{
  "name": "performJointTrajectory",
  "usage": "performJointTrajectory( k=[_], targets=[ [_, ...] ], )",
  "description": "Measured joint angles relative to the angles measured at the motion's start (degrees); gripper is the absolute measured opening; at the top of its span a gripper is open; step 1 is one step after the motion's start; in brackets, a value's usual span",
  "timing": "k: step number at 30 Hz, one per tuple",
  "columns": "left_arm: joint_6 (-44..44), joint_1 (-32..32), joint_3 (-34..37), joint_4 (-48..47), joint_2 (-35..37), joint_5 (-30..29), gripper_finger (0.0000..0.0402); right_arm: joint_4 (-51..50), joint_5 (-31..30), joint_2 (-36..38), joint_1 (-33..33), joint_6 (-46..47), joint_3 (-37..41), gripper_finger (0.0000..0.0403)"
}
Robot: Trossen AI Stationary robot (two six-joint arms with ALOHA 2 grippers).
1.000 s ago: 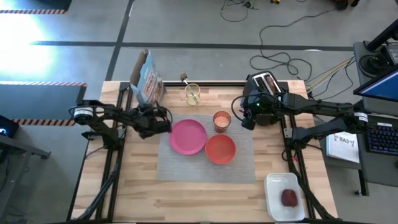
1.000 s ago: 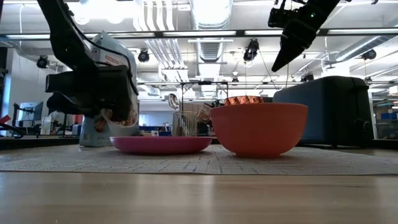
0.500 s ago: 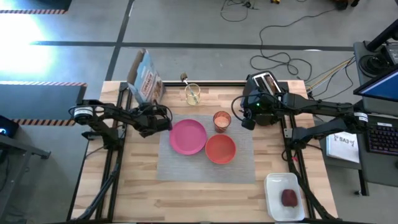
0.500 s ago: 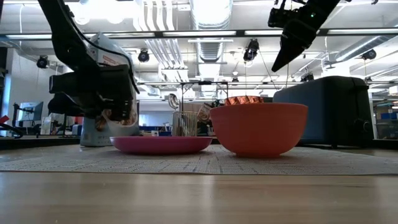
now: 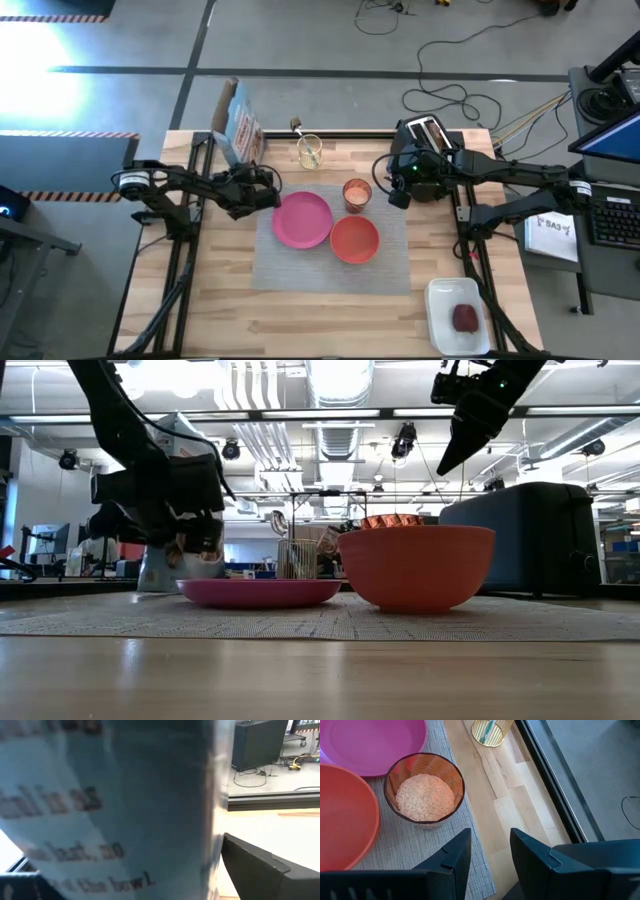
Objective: Arrange a breakfast setting
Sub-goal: Pour the cereals from the cereal box in the orange bowl
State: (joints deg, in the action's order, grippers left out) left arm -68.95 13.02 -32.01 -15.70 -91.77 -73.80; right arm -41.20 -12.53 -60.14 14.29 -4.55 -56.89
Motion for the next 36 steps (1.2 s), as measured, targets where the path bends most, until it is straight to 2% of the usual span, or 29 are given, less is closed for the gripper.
performJointTrajectory(
  k=[14,25,36],
  targets=[
    [-0.11,-0.09,-0.15,0.11,0.0,0.79,0.0217,0.0,-0.01,0.0,0.01,-0.05,-0.01,0.0128],
    [-1.18,-0.28,-0.15,0.43,0.04,1.94,0.0234,-0.01,-0.01,0.0,-0.01,0.0,-0.01,0.0128],
    [-2.21,-0.45,-0.15,0.68,0.09,3.26,0.0224,0.0,-0.01,0.0,0.0,0.01,-0.01,0.0128]
  ],
)
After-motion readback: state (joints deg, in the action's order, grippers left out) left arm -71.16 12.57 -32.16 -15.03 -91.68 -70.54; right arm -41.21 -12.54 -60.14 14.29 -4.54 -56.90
